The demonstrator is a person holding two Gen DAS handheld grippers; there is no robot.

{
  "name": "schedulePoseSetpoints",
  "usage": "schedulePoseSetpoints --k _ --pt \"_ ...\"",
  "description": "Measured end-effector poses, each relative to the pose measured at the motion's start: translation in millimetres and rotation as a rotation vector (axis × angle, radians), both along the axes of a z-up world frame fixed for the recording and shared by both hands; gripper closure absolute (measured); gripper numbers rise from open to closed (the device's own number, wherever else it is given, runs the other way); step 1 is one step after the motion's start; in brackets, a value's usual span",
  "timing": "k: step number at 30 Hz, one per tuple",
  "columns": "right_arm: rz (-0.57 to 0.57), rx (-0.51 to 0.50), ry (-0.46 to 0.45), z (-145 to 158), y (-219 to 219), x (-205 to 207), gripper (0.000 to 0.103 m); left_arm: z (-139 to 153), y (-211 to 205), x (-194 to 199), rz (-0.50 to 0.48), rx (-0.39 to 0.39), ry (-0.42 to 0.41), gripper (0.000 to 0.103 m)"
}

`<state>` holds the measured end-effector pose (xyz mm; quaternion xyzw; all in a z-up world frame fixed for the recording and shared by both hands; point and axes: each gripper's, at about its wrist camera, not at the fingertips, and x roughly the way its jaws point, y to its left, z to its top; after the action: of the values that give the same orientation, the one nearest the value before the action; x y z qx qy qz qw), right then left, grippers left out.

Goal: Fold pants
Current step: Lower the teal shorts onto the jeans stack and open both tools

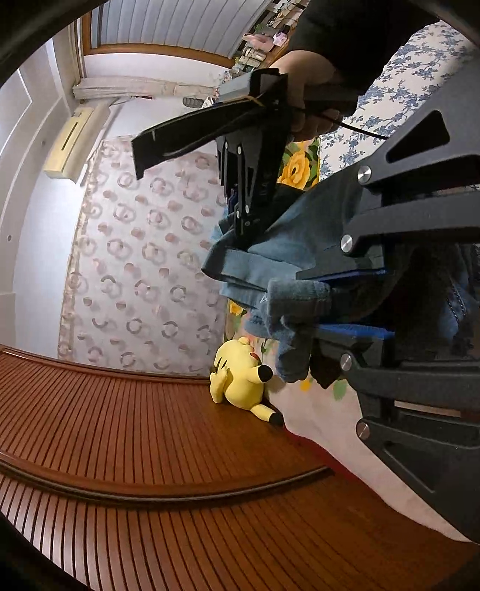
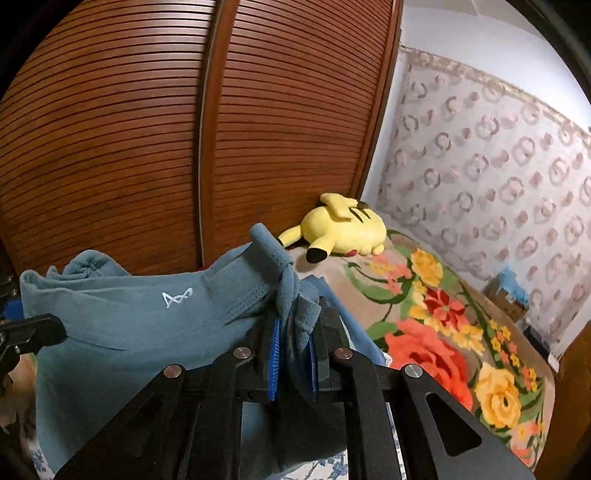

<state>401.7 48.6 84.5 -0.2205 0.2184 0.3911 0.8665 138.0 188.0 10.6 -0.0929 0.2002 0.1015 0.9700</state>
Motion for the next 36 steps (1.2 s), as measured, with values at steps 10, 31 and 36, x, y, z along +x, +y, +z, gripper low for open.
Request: schedulePoseSetpoints --k 10,31,36 --pt "-0.05 0.091 0.099 5.7 -21.4 6.1 0.061 -2.2 0.2 2.3 0.014 -0.001 0.03 0.052" --pt "-0.15 0.134 0.161 -9.5 -23.1 5.6 0.061 -15.2 7.2 -3.3 0.051 0.019 0.128 0.039" --pt "-0.132 0.156 0.146 -5.2 -28.4 -23.6 0.061 -9.9 6.3 -14.4 0.031 0.022 0.128 0.037"
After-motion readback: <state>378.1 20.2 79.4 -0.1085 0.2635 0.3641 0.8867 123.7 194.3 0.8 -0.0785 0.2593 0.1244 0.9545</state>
